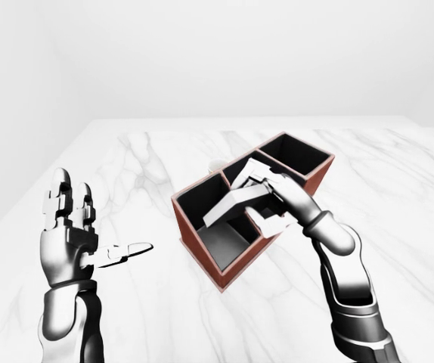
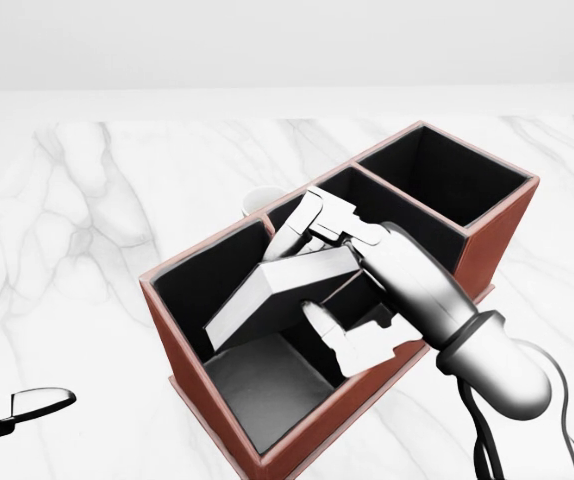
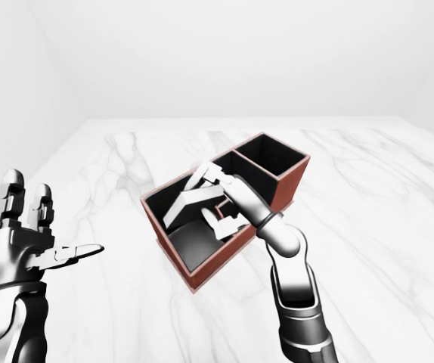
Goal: Pick up the book and place it in the left compartment of the caddy.
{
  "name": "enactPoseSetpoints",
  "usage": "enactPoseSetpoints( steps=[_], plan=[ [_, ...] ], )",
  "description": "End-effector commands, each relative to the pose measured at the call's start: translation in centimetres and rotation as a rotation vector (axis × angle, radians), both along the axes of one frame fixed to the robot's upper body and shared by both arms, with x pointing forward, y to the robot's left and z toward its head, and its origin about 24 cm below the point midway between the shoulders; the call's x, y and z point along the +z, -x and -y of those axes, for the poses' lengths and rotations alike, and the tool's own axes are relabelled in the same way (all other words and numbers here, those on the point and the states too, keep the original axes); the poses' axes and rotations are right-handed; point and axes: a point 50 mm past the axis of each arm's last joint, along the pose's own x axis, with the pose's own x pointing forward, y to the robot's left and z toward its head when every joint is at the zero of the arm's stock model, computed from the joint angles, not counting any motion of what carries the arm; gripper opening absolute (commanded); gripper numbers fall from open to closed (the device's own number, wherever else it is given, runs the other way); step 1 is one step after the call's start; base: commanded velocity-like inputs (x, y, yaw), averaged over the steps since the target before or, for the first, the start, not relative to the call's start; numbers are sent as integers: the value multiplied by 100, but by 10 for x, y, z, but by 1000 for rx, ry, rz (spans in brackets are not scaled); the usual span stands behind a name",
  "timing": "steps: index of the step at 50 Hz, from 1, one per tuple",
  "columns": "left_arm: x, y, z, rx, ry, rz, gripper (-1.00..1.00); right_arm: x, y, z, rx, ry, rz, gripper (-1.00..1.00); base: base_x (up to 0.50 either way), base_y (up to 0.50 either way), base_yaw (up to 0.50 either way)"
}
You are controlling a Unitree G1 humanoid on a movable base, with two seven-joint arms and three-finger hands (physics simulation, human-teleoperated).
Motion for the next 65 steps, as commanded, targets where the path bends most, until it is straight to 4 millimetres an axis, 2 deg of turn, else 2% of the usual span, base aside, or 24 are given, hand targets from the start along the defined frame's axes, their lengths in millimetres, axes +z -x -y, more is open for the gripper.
enactPoseSetpoints(
  steps=[1,9,29,37,65],
  plan=[
    [0,0,0,0,0,-1,100,2,0,-5,11,-32,4,-100,0,0,0],
    [0,0,0,-2,1,-1,100,6,4,-10,32,-12,30,-100,0,0,0],
    [0,1,0,1,2,0,100,-6,-2,-11,-20,70,-6,-100,0,0,0],
    [0,0,1,0,0,0,100,-1,2,-16,-19,119,31,-100,0,0,0],
    [1,1,1,-1,-2,3,100,-14,-2,-18,-64,177,-10,-100,0,0,0]
  ],
)
